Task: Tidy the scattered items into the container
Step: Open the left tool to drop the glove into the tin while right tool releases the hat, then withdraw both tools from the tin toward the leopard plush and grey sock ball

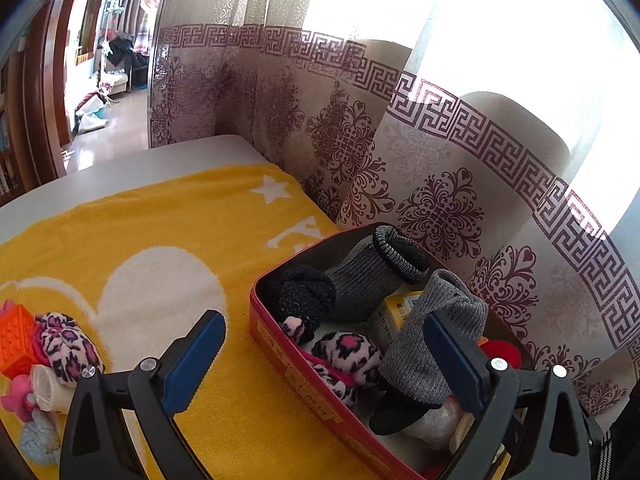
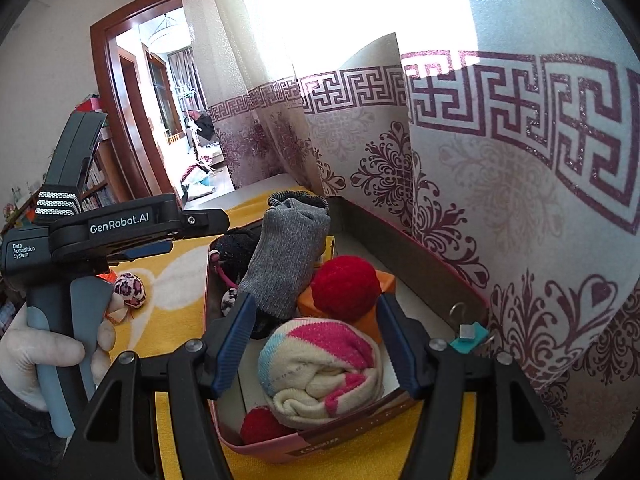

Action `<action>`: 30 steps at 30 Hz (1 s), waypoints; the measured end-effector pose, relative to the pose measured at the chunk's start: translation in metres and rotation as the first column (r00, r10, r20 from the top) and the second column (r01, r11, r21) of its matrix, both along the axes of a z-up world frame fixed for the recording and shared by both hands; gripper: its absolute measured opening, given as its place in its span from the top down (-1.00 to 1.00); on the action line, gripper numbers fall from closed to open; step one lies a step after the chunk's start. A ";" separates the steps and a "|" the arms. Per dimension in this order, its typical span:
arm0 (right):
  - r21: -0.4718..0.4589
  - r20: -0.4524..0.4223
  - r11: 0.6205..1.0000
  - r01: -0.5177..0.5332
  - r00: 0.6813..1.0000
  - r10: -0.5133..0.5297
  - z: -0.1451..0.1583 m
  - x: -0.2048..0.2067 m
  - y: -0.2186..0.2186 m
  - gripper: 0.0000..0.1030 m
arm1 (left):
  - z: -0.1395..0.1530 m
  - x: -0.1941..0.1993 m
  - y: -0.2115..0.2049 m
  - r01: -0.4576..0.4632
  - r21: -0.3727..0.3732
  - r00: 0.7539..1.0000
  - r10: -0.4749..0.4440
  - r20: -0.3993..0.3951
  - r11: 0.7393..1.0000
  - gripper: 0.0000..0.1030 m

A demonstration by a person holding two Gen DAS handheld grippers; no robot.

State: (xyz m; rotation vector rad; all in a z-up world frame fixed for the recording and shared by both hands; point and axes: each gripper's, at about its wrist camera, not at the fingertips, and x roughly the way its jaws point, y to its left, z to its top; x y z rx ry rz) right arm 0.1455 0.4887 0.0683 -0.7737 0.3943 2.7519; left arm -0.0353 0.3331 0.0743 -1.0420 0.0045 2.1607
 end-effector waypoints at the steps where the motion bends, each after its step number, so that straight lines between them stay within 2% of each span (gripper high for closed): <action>1: 0.003 -0.003 1.000 -0.002 1.000 0.002 0.001 0.000 -0.002 -0.30 | 0.000 0.000 -0.004 -0.008 -0.001 1.000 0.008 -0.002 1.000 -0.96; 8: 0.021 -0.013 0.999 -0.027 1.000 0.028 0.008 0.000 -0.017 -0.30 | -0.002 0.002 -0.043 -0.068 -0.013 0.998 0.067 -0.007 0.998 -0.96; 17: 0.040 -0.012 0.995 -0.091 0.996 0.091 0.013 -0.008 -0.045 -0.42 | -0.011 0.002 -0.121 -0.202 -0.029 0.979 0.202 -0.013 0.979 -0.96; 25: 0.020 0.013 0.981 -0.190 0.982 0.190 0.012 -0.033 -0.079 -0.49 | -0.028 -0.001 -0.210 -0.359 -0.035 0.933 0.359 0.009 0.933 -0.96; 30: 0.024 0.061 0.972 -0.233 0.971 0.232 0.007 -0.061 -0.101 -0.53 | -0.038 -0.005 -0.251 -0.423 -0.020 0.905 0.423 0.041 0.906 -0.96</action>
